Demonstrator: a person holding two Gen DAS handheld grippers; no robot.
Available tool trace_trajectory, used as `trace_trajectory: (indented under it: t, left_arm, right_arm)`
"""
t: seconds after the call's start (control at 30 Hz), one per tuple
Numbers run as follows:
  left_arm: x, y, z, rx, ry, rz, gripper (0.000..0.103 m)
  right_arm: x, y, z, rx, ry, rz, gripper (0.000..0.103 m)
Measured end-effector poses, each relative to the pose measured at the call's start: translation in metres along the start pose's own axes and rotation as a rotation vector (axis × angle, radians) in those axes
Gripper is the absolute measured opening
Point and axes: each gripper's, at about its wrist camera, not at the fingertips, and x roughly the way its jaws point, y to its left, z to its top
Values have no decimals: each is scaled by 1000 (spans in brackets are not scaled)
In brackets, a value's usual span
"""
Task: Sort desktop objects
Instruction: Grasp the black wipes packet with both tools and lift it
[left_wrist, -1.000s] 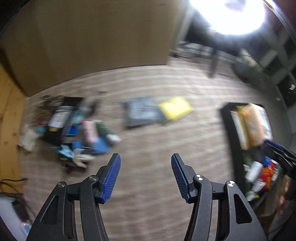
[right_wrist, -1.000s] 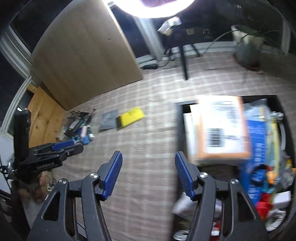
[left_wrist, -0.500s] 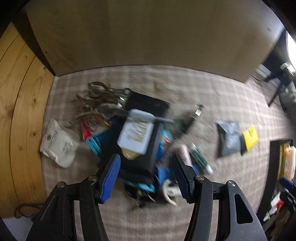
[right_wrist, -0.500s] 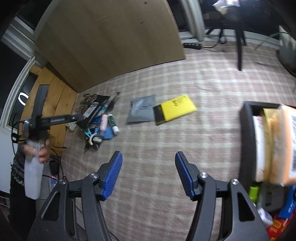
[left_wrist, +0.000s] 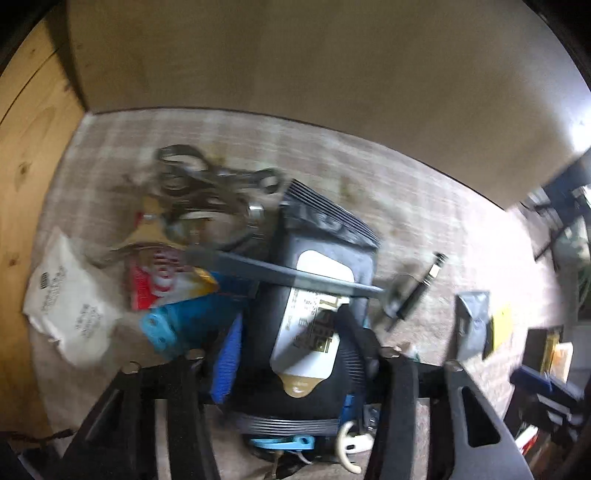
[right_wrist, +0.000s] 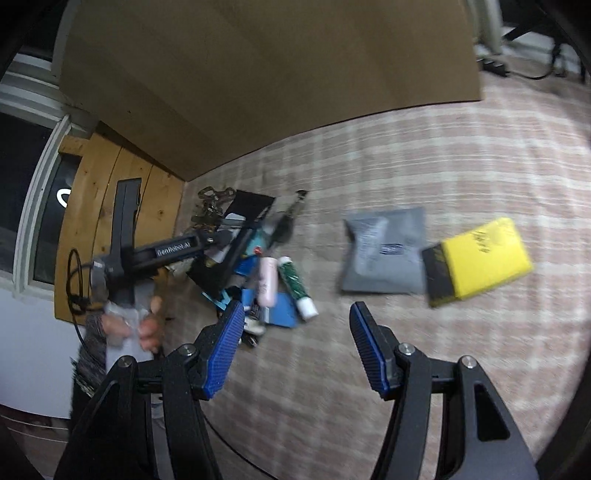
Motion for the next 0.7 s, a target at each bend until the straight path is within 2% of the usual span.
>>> trace_trajectory:
  t: [0.17, 0.27, 0.37, 0.47, 0.5, 0.57, 0.7]
  left_arm:
    - [0, -12, -33, -1, -58, -44, 35]
    - [1, -14, -57, -41, -71, -111, 31]
    - [4, -24, -82, -44, -77, -146, 30]
    - [4, -41, -106, -19, -91, -147, 30]
    - [6, -46, -114, -16, -81, -169, 30]
    - [7, -53, -120, 0, -80, -173, 30]
    - [8, -73, -145, 68, -71, -174, 30]
  right_arm:
    - [20, 6, 8, -10, -3, 3, 58]
    - [32, 6, 10, -9, 12, 13, 58]
    - [44, 6, 7, -5, 24, 25, 58]
    - [54, 3, 0, 0, 50, 44, 58]
    - [56, 1, -4, -1, 58, 48, 58]
    - [61, -2, -11, 5, 73, 50, 59]
    - [47, -14, -31, -7, 32, 33, 59]
